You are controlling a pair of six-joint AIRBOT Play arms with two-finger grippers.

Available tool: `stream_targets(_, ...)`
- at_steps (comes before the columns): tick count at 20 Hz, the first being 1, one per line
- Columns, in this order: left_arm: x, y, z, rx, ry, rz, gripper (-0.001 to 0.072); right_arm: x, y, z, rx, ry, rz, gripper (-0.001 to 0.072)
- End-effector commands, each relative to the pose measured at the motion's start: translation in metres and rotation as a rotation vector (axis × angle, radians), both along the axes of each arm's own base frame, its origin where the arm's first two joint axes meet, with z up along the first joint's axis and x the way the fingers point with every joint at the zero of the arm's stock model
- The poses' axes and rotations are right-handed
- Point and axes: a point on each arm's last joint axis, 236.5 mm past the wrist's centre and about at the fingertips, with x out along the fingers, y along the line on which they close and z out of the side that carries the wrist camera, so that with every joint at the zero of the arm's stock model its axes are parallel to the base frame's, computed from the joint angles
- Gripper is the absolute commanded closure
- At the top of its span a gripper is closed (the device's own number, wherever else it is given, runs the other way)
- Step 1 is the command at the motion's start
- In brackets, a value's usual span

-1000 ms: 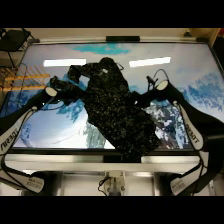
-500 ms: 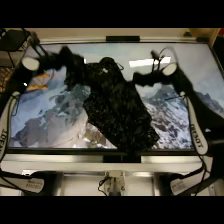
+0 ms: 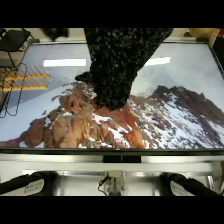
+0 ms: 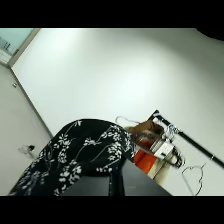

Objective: Fold the shirts.

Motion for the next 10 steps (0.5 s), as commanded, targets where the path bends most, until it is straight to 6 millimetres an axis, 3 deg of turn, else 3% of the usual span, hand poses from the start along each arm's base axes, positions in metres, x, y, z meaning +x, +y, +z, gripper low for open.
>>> stream_targets(1,-0.036,-0.007,-0.056,0.264,0.127,-0.029,0.0662,-0.097,0.031,-0.070,-0.126,0.378,0.135,0.0655)
stream_targets(3,-0.027,0.006,-0.144,0.439,0.394,-0.013,0.0662,-0.139,0.076,-0.155,-0.220,0.618,0.253,0.0654)
stream_targets(6,-0.029,0.064,-0.276,0.726,0.785,0.108,0.0662,-0.194,0.162,-0.289,-0.249,0.794,0.373,0.0654)
stream_targets(7,-0.034,0.083,-0.310,0.793,0.889,0.145,0.0662,-0.208,0.182,-0.329,-0.243,0.820,0.376,0.0651)
stream_targets(8,-0.040,0.095,-0.341,0.833,0.974,0.164,0.0662,-0.222,0.195,-0.367,-0.243,0.847,0.368,0.0589)
stream_targets(9,-0.045,0.098,-0.365,0.844,1.032,0.152,0.0662,-0.232,0.201,-0.393,-0.253,0.869,0.364,0.0255)
stream_targets(10,-0.055,0.094,-0.390,0.848,1.096,0.111,0.0662,-0.237,0.203,-0.409,-0.271,0.906,0.363,0.0030)
